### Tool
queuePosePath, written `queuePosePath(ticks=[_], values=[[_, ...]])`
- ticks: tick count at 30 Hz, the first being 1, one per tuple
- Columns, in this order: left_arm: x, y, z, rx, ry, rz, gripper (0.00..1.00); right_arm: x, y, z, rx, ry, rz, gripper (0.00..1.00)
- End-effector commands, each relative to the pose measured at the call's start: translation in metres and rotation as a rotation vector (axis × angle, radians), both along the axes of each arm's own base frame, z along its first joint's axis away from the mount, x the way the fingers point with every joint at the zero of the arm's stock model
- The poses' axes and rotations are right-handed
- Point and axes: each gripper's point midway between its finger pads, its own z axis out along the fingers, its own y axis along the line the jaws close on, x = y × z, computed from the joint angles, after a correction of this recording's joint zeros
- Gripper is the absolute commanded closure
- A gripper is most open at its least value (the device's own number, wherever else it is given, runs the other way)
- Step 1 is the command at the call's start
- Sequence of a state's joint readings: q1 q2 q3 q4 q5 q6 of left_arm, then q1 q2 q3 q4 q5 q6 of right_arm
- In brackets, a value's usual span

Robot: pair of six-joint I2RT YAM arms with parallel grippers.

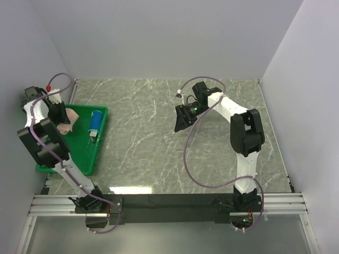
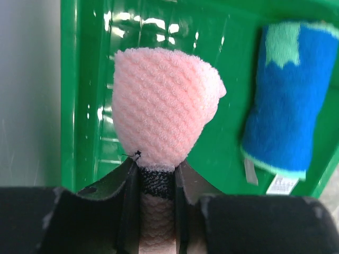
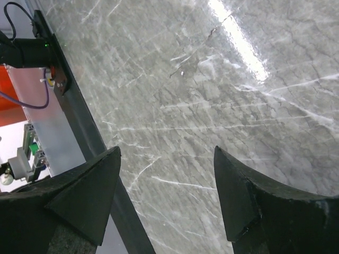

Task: Roll the towels
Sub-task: Place the rolled towel into the container

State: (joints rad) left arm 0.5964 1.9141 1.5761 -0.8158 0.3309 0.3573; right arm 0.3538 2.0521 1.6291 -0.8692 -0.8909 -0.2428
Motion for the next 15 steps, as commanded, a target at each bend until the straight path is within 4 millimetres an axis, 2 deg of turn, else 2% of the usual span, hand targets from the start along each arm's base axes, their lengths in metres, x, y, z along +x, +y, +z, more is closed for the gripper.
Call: queuePosePath(ticks=[1, 4, 5, 9, 15], values=[[0.028, 0.007, 0.01, 0.063, -0.094, 0.065, 1.0, 0.005, -0.005, 0.022, 0.017, -0.067, -0.024, 0.23], [0.04, -0.001, -0.004, 0.074, -0.113, 0.054, 1.0, 0.005, -0.008, 0.023, 0.019, -0.064, -0.029, 0.22], [0.04, -0.011, -0.013, 0.073, -0.098, 0.031, 1.0, 0.004, -0.008, 0.021, 0.017, -0.06, -0.029, 0.22], [0.048, -0.028, -0.035, 0.084, -0.065, 0.017, 1.0, 0.002, -0.01, 0.023, 0.024, -0.05, -0.027, 0.23], [0.059, -0.05, -0.047, 0.014, -0.062, 0.009, 1.0, -0.001, -0.015, 0.025, 0.02, -0.067, -0.031, 0.22]])
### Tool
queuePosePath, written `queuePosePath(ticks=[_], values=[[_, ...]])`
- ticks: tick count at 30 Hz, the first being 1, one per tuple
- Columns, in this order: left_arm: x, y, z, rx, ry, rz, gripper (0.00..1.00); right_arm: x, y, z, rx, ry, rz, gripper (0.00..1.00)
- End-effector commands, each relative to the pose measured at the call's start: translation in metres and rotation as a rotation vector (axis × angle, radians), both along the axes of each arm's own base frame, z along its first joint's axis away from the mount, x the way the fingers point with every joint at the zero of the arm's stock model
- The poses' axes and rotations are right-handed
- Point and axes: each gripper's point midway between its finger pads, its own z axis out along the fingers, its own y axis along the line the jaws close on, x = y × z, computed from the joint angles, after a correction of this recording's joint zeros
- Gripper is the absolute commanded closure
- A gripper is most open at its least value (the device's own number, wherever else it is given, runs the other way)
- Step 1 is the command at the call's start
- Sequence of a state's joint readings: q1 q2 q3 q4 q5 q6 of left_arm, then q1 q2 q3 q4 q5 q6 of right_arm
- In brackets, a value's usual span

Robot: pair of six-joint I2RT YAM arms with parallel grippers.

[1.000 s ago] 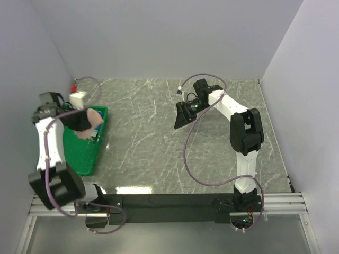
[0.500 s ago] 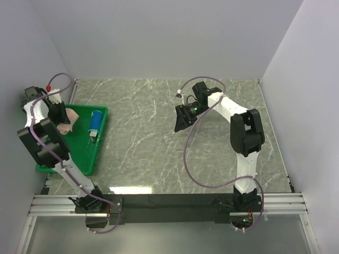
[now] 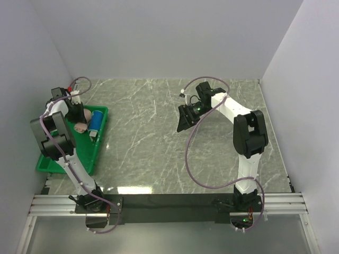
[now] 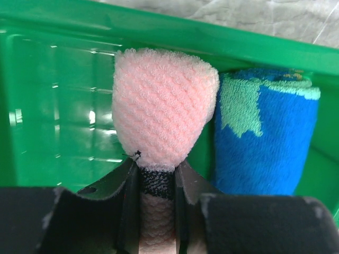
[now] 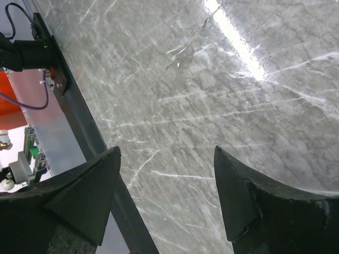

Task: Roll the towels
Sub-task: Place the rolled towel into the container

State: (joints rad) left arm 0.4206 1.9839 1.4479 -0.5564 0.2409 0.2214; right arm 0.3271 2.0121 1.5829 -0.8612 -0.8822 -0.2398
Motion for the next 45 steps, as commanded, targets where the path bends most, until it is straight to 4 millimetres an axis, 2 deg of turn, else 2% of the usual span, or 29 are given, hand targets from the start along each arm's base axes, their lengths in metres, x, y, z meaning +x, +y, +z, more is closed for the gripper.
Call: queuePosePath(ticks=[1, 7, 15, 21, 29, 31, 41, 42, 45], values=[[0.014, -0.002, 0.006, -0.032, -0.049, 0.017, 1.0, 0.0, -0.002, 0.023, 0.029, -0.064, -0.001, 0.22], [0.012, -0.022, 0.0, -0.116, -0.046, -0.056, 1.0, -0.002, -0.003, 0.02, 0.029, -0.059, -0.001, 0.22], [0.007, -0.031, -0.015, -0.176, -0.016, -0.043, 0.99, -0.001, -0.003, 0.017, 0.024, -0.05, -0.003, 0.22], [0.001, -0.035, -0.022, -0.196, 0.015, -0.017, 0.8, -0.001, -0.003, 0.013, 0.018, -0.036, -0.001, 0.23], [-0.007, -0.04, -0.007, -0.204, 0.021, -0.021, 0.69, 0.001, -0.002, 0.013, 0.02, -0.04, -0.007, 0.22], [-0.008, -0.038, -0.005, -0.189, 0.023, -0.026, 0.62, 0.002, -0.002, 0.014, 0.022, -0.042, -0.005, 0.22], [-0.009, -0.032, 0.006, -0.161, 0.023, -0.021, 0.56, 0.003, 0.0, 0.015, 0.023, -0.045, -0.005, 0.22], [-0.009, -0.032, 0.008, -0.162, 0.022, -0.022, 0.44, 0.003, 0.0, 0.017, 0.028, -0.046, -0.005, 0.22], [-0.009, -0.031, 0.011, -0.153, 0.013, -0.02, 0.4, 0.002, 0.001, 0.018, 0.032, -0.047, -0.003, 0.22]])
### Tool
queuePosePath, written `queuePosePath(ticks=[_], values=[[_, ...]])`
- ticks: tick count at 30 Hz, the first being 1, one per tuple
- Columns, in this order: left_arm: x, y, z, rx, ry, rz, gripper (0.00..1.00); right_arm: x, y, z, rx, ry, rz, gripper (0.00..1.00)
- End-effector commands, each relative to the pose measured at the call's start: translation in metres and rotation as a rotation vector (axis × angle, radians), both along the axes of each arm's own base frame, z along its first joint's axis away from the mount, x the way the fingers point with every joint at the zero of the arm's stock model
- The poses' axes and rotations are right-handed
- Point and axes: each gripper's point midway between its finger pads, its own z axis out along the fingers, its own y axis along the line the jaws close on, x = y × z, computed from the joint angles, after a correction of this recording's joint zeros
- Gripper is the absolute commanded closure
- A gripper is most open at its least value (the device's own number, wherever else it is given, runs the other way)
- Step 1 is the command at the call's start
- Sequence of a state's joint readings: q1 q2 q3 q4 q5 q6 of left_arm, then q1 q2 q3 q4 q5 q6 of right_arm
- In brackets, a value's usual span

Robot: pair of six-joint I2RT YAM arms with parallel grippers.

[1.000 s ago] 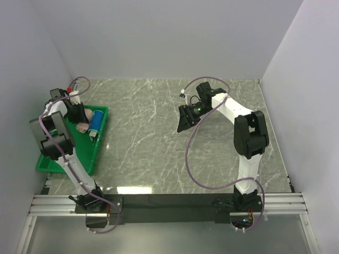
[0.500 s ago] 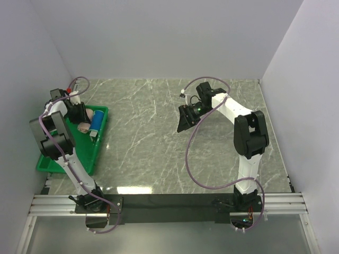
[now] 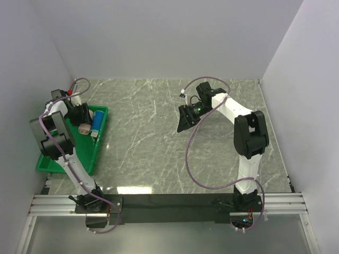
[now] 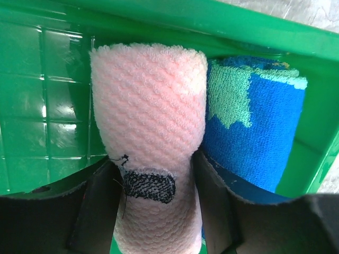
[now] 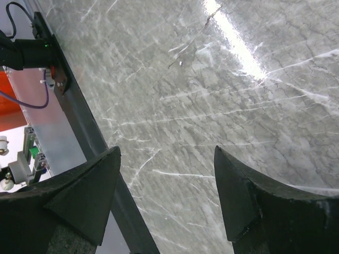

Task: Roll the towels
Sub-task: Place the rolled towel into the container

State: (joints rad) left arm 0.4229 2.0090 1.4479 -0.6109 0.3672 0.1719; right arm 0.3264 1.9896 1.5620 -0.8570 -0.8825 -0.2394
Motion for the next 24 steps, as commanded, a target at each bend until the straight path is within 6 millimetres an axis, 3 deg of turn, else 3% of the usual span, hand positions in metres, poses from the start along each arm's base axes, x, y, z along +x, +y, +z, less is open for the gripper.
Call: queuePosePath(ticks=[1, 12, 19, 24], values=[[-0.001, -0.003, 0.021, 0.011, -0.021, -0.008, 0.4, 0.006, 0.003, 0.016, 0.032, -0.044, 0.0, 0.22], [0.008, 0.001, 0.057, 0.042, -0.094, -0.006, 0.38, 0.006, 0.005, 0.018, 0.032, -0.054, 0.005, 0.22], [0.008, 0.0, 0.068, 0.045, -0.107, -0.024, 0.34, 0.007, 0.006, 0.021, 0.032, -0.061, 0.006, 0.22], [0.012, 0.003, 0.099, 0.085, -0.171, -0.039, 0.33, 0.006, 0.005, 0.024, 0.023, -0.081, 0.006, 0.22]])
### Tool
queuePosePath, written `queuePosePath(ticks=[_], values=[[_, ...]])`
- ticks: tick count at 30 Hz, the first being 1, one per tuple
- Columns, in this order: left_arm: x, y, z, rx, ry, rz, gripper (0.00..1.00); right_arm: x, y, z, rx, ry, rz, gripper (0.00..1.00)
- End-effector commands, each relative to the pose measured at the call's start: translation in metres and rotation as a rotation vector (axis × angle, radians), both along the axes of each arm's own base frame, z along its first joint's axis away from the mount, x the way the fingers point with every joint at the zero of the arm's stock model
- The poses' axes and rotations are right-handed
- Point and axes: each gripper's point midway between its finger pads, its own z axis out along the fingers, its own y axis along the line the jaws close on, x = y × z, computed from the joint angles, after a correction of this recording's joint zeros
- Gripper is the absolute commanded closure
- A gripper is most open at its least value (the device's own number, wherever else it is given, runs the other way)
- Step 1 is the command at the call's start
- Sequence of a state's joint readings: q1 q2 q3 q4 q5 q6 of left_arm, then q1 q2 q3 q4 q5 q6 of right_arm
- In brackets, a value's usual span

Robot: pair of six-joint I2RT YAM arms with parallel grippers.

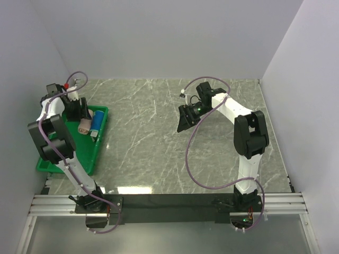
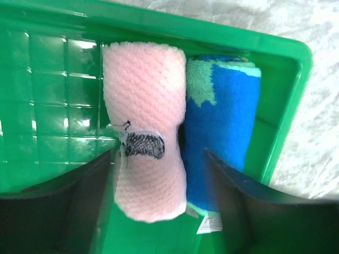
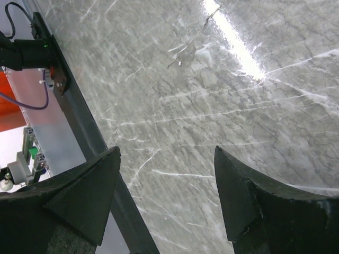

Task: Roll the towels
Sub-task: Place the rolled towel into the container

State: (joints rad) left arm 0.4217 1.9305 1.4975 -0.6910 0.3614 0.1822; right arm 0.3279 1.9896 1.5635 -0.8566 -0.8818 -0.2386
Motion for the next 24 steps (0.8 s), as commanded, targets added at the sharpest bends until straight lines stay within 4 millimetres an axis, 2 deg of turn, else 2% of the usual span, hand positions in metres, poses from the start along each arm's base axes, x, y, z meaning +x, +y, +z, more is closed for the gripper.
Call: queuePosePath(ticks=[1, 2, 6, 7, 8, 10, 11, 12, 14, 15, 16, 17, 18, 19, 20, 21, 22, 23, 24], values=[[0.012, 0.002, 0.065, 0.063, -0.145, -0.034, 0.11, 0.008, 0.003, 0.026, 0.02, -0.088, 0.0, 0.22], [0.015, 0.004, 0.078, 0.08, -0.173, -0.038, 0.01, 0.008, 0.003, 0.03, 0.019, -0.103, 0.0, 0.22], [0.022, 0.0, 0.133, 0.132, -0.292, -0.055, 0.01, 0.015, -0.009, 0.038, -0.021, -0.161, -0.023, 0.21], [0.02, -0.005, 0.139, 0.132, -0.288, -0.069, 0.01, 0.017, -0.014, 0.038, -0.049, -0.178, -0.036, 0.21], [0.025, -0.008, 0.157, 0.148, -0.323, -0.077, 0.01, 0.022, -0.02, 0.044, -0.062, -0.203, -0.056, 0.21], [0.028, -0.024, 0.177, 0.174, -0.349, -0.116, 0.01, 0.029, -0.033, 0.047, -0.1, -0.228, -0.091, 0.2], [0.028, -0.032, 0.181, 0.178, -0.355, -0.136, 0.0, 0.035, -0.042, 0.057, -0.107, -0.256, -0.116, 0.2], [0.03, -0.05, 0.191, 0.187, -0.383, -0.171, 0.01, 0.036, -0.05, 0.06, -0.122, -0.255, -0.137, 0.2], [0.028, -0.07, 0.193, 0.204, -0.393, -0.203, 0.01, 0.045, -0.065, 0.072, -0.161, -0.292, -0.196, 0.2], [0.029, -0.093, 0.204, 0.23, -0.432, -0.236, 0.0, 0.048, -0.08, 0.076, -0.183, -0.296, -0.236, 0.2], [0.028, -0.105, 0.204, 0.232, -0.44, -0.249, 0.01, 0.049, -0.087, 0.079, -0.195, -0.305, -0.258, 0.2], [0.025, -0.118, 0.196, 0.233, -0.433, -0.269, 0.01, 0.048, -0.097, 0.086, -0.212, -0.33, -0.283, 0.2], [0.022, -0.146, 0.202, 0.231, -0.466, -0.322, 0.0, 0.049, -0.109, 0.088, -0.223, -0.336, -0.315, 0.2], [0.019, -0.153, 0.199, 0.236, -0.461, -0.329, 0.01, 0.047, -0.116, 0.09, -0.231, -0.345, -0.333, 0.2], [0.013, -0.171, 0.185, 0.224, -0.442, -0.372, 0.0, 0.039, -0.123, 0.091, -0.24, -0.353, -0.342, 0.2], [0.01, -0.195, 0.19, 0.216, -0.482, -0.411, 0.01, 0.037, -0.131, 0.09, -0.256, -0.364, -0.359, 0.2], [0.004, -0.206, 0.184, 0.202, -0.475, -0.422, 0.0, 0.033, -0.14, 0.089, -0.265, -0.366, -0.379, 0.2], [-0.005, -0.217, 0.167, 0.189, -0.443, -0.444, 0.01, 0.022, -0.145, 0.086, -0.276, -0.374, -0.381, 0.2], [-0.014, -0.238, 0.167, 0.176, -0.459, -0.484, 0.01, 0.017, -0.15, 0.083, -0.292, -0.378, -0.386, 0.2]])
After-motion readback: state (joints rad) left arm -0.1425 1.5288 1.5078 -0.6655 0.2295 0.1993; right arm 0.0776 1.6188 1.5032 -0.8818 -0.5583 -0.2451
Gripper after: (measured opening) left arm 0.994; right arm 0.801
